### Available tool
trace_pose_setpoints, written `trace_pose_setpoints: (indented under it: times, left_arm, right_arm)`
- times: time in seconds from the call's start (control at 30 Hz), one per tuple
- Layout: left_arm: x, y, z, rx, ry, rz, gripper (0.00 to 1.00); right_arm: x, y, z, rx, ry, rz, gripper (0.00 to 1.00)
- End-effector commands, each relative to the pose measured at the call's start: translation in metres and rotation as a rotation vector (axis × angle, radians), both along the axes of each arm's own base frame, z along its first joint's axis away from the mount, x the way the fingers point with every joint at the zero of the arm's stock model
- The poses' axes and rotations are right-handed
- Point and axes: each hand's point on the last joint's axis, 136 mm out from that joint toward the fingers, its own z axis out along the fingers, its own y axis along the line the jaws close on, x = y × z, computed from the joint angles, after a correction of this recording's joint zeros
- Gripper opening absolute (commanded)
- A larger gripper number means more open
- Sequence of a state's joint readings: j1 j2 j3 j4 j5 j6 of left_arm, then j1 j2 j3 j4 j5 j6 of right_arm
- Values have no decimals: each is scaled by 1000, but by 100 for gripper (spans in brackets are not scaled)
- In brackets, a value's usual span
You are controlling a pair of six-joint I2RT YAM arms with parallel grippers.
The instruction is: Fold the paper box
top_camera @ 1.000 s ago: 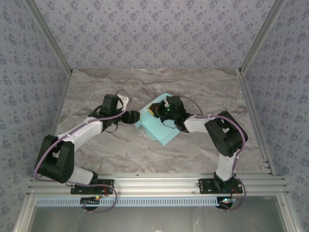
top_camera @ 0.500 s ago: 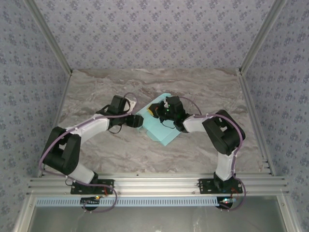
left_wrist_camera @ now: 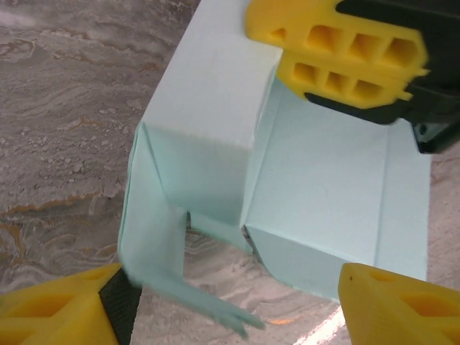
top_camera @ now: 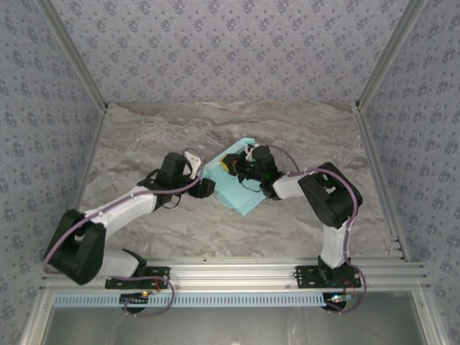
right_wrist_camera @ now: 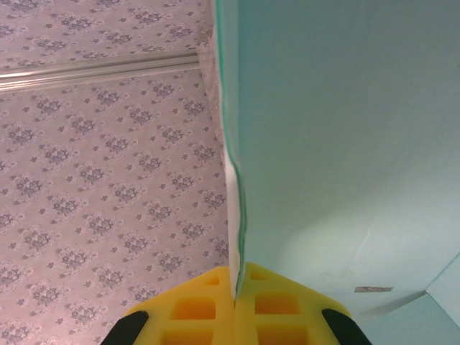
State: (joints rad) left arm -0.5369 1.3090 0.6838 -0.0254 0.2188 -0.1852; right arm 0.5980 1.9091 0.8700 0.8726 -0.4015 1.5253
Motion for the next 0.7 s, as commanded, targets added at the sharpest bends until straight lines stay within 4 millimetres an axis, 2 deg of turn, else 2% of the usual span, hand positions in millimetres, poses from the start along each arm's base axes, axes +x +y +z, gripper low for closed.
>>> trace_pose_setpoints:
  times: [0.0, 0.13, 0.2, 0.27, 0.37, 0.5, 0.6, 0.67]
  left_arm:
    - [-3, -7, 17, -108, -92, -8, 78]
    - [-8, 5, 5, -141, -162, 40, 79]
    - [-12, 5, 4, -143, -267, 4, 91]
    - [-20, 5, -2, -104, -369, -39, 91]
    - [-25, 6, -13, -54, -386, -76, 91]
    - [-34, 1, -8, -53, -501, -168, 88]
    - [-26, 10, 0, -16, -548, -121, 88]
    - [-27, 9, 1, 32, -584, -162, 89]
  right_arm:
    - [3, -4, -5, 7, -31, 9, 0]
    - [0, -5, -9, 24, -42, 22, 0]
    - [-1, -5, -12, 31, -41, 27, 0]
    - [-1, -5, -12, 51, -37, 31, 0]
    - [-3, -5, -12, 59, -43, 42, 0]
    - [-3, -4, -13, 83, -32, 51, 0]
    - [-4, -5, -8, 124, -27, 52, 0]
    - [-5, -6, -9, 122, -25, 58, 0]
